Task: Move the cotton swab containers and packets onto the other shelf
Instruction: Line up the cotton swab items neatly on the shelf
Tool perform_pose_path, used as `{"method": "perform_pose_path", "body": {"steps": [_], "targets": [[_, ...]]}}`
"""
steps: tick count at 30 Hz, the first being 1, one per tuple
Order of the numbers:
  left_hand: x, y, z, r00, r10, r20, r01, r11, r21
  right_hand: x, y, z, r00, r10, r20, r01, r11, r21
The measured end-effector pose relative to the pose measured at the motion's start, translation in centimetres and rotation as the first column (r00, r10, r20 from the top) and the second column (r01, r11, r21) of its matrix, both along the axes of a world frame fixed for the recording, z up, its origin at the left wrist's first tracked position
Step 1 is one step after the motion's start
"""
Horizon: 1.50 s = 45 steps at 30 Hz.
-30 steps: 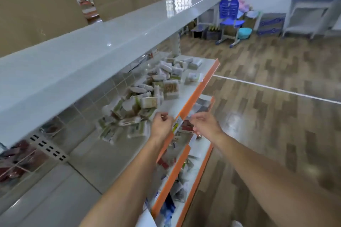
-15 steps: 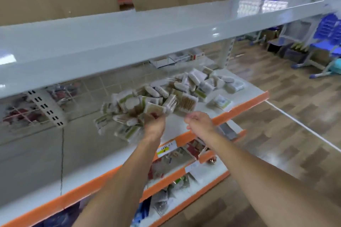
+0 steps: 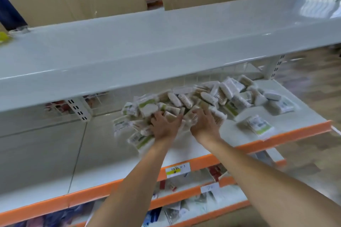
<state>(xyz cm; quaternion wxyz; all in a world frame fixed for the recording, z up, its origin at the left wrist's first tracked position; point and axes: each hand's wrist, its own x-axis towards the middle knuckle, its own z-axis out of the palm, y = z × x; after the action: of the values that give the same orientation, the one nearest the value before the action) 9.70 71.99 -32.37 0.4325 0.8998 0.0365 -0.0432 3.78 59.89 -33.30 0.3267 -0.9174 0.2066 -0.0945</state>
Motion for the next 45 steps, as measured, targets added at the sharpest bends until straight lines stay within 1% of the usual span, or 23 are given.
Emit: {"method": "perform_pose_path", "body": {"steps": [3,5,6,8,9,10,12,14,16,18,19,21,22,24,26,27,29,31,33,37,40,42,45], "targets": [[1.0,0.9,-0.2,0.999,-0.050,0.002,0.050,0.999,-0.003,1.3,-1.0,-0.2,0.977,0.132,-0.170,-0.170,0.956,-0.239],[1.6,1.8,0.1,0.991,-0.134,0.025,0.134,0.991,0.014,1.9,-1.4,-0.5,0.964,0.160,-0.212,-0.224,0.919,-0.325],[1.7,2.2,0.2,0.981,-0.188,0.048,0.184,0.980,0.075,2.1,-1.5,-0.7,0.966,0.161,-0.202,-0.226,0.907,-0.357],[2.0,2.8,0.4,0.945,-0.305,0.122,0.258,0.919,0.299,2.5,-1.9,-0.9,0.973,0.156,-0.171,-0.214,0.889,-0.404],[2.1,3.0,0.4,0.928,-0.343,0.148,0.268,0.887,0.377,2.7,-2.1,-0.8,0.974,0.161,-0.162,-0.216,0.883,-0.416],[2.1,3.1,0.4,0.920,-0.359,0.154,0.273,0.872,0.406,2.8,-2.5,-0.8,0.972,0.172,-0.159,-0.224,0.880,-0.418],[2.5,3.1,0.3,0.934,-0.337,0.122,0.276,0.894,0.354,3.1,-3.4,-0.6,0.967,0.202,-0.156,-0.248,0.883,-0.398],[3.0,3.2,0.1,0.963,-0.268,0.026,0.260,0.951,0.166,3.3,-4.4,-0.3,0.966,0.222,-0.133,-0.256,0.902,-0.347],[3.4,3.4,0.0,0.972,-0.228,-0.064,0.229,0.973,0.008,3.4,-5.4,0.4,0.968,0.240,-0.072,-0.250,0.941,-0.227],[3.6,3.6,0.3,0.966,-0.239,-0.099,0.239,0.971,-0.011,2.9,-6.1,1.4,0.964,0.264,0.022,-0.265,0.963,0.047],[3.6,3.6,0.5,0.964,-0.246,-0.104,0.248,0.969,0.003,2.7,-6.3,1.7,0.962,0.264,0.073,-0.273,0.943,0.191],[3.7,3.2,1.0,0.966,-0.233,-0.116,0.234,0.972,-0.003,2.5,-6.3,2.4,0.969,0.212,0.126,-0.245,0.884,0.399],[3.7,2.9,1.2,0.968,-0.211,-0.135,0.206,0.977,-0.046,2.4,-6.5,2.6,0.977,0.169,0.131,-0.213,0.839,0.500],[3.6,2.2,1.4,0.960,-0.159,-0.232,0.104,0.967,-0.232,2.3,-6.9,2.5,0.991,0.082,0.104,-0.131,0.694,0.708],[2.7,2.0,1.8,0.914,-0.185,-0.360,-0.017,0.871,-0.491,2.0,-7.3,2.2,0.997,0.000,0.072,-0.061,0.536,0.842],[2.2,2.0,2.0,0.887,-0.221,-0.404,-0.063,0.810,-0.583,1.8,-7.4,2.0,0.998,-0.023,0.063,-0.044,0.472,0.880],[2.0,2.3,1.8,0.850,-0.283,-0.444,-0.113,0.725,-0.679,1.5,-7.5,1.7,0.998,-0.018,0.053,-0.042,0.374,0.926],[1.9,2.5,1.5,0.835,-0.331,-0.439,-0.136,0.649,-0.748,1.3,-7.2,1.6,0.999,-0.004,0.032,-0.029,0.329,0.944],[2.0,2.7,1.4,0.832,-0.364,-0.418,-0.139,0.593,-0.793,1.2,-6.8,1.5,1.000,0.030,-0.003,-0.007,0.339,0.941],[2.1,2.9,1.0,0.846,-0.389,-0.364,-0.096,0.561,-0.822,1.2,-6.3,1.3,0.990,0.134,-0.036,-0.026,0.437,0.899],[2.3,3.0,0.6,0.879,-0.337,-0.336,-0.087,0.581,-0.810,1.1,-6.2,1.5,0.987,0.160,-0.035,-0.057,0.535,0.843],[2.3,3.0,0.4,0.908,-0.305,-0.286,-0.056,0.589,-0.806,1.2,-6.4,1.4,0.988,0.157,-0.001,-0.094,0.600,0.794],[2.2,3.4,0.5,0.923,-0.322,-0.211,0.017,0.580,-0.814,1.6,-7.2,1.7,0.989,0.130,0.069,-0.135,0.621,0.772]]}}
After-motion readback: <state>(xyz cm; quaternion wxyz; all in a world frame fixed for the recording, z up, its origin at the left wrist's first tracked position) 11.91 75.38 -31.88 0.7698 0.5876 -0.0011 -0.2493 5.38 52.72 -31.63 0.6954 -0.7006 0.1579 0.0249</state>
